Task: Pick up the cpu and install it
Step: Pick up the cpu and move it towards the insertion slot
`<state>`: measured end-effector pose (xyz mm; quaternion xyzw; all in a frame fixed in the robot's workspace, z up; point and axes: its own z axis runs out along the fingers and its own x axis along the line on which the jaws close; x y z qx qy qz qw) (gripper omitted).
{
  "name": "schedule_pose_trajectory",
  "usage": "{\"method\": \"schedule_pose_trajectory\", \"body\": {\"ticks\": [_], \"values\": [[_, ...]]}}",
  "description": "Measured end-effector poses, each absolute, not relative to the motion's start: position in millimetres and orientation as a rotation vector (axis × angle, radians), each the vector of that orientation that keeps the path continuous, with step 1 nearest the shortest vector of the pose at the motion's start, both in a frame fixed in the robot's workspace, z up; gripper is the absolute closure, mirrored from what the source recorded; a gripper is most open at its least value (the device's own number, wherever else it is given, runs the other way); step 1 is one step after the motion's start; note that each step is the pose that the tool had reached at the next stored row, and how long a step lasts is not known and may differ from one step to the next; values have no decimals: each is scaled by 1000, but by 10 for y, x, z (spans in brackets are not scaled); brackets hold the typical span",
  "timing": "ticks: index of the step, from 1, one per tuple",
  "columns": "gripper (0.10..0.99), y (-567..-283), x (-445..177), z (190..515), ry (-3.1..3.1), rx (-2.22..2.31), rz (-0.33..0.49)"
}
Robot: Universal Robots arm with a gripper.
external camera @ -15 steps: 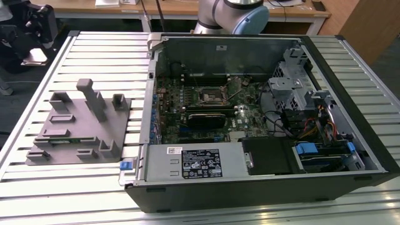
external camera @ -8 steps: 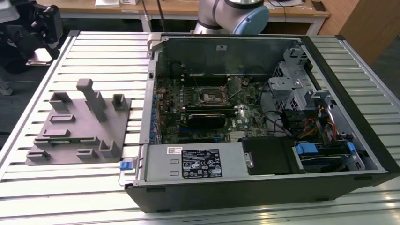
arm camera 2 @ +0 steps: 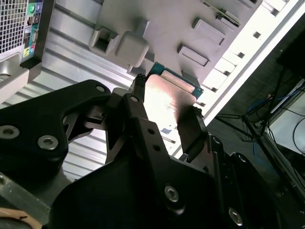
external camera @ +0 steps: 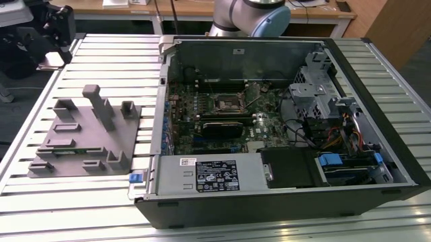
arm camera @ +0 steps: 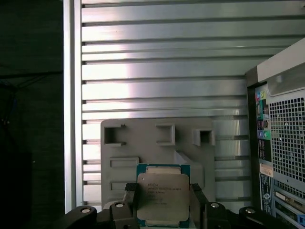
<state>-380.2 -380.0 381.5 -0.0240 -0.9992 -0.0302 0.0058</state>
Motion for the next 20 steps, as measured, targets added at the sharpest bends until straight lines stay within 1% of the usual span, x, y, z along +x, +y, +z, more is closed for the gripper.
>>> {"method": "schedule_pose_trajectory", "body": {"ticks": [12, 20], "values": [[561, -3799, -3650, 3820, -3127, -75, -94], [561, -3788, -3633, 3934, -3128, -75, -92]]}}
